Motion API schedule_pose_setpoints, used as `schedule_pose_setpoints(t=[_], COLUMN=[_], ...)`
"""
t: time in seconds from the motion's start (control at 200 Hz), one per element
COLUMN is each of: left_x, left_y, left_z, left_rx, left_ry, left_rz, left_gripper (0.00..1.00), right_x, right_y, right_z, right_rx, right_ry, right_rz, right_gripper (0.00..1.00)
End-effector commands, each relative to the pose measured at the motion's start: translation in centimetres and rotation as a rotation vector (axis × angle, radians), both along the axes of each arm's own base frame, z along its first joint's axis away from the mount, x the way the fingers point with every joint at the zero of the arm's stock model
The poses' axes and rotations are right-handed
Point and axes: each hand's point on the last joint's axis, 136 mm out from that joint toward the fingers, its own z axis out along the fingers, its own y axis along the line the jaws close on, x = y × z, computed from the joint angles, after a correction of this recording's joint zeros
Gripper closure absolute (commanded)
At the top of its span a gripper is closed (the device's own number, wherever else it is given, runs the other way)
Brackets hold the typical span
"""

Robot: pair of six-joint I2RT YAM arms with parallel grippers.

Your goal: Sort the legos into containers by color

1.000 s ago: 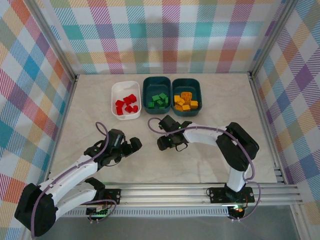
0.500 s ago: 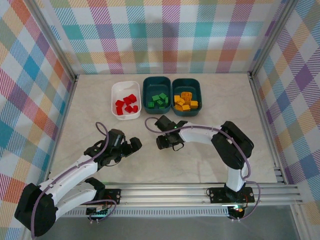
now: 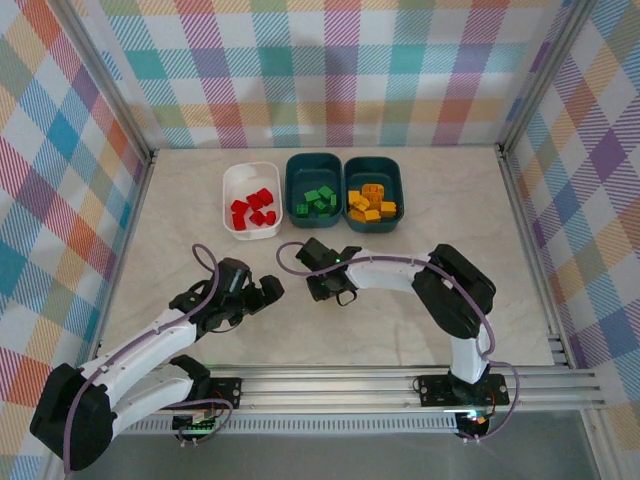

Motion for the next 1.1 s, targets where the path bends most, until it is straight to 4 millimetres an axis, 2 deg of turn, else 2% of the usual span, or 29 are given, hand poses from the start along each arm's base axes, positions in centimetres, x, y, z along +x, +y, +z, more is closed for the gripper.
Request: schedule_pose_setpoints(t=[0.0, 0.39, 0.665, 0.9, 1.045, 1.095], left_x=[0.1, 0.2, 0.0, -0.1, 0.0, 0.0], left_y=[-0.1, -0.2, 0.2, 0.5, 0.5, 0.6], left_z=[0.0, -0.1, 0.4, 0.7, 0.8, 1.0], left_rx=[0.006, 0.006, 0.013, 0.023, 0.03, 0.037], left_ry=[-0.015, -0.01, -0.022, -0.033, -0.035, -0.035], left_rz=[-0.005, -0.009, -0.004, 0.001, -0.003, -0.004], left_gripper=[0.0, 0.0, 0.0, 0.0, 0.0, 0.0], right_x=[-0.8, 0.5, 3.6, 8.6, 13.6, 15.4], right_y=[2.2, 1.9, 0.9, -1.9, -5.6, -7.0], right_z=[0.0, 2.0, 3.7, 7.2, 10.0, 10.4], right_rx=[0.065, 0.05, 0.039, 0.077, 0.124, 0.135], right_ry=[-0.001, -0.083, -0.132, -0.194, -0.232, -0.231], right_rz=[0.06, 0.061, 0.03, -0.059, -0.172, -0.217], right_gripper=[0.61, 0.62, 0.63, 0.63, 0.63, 0.63])
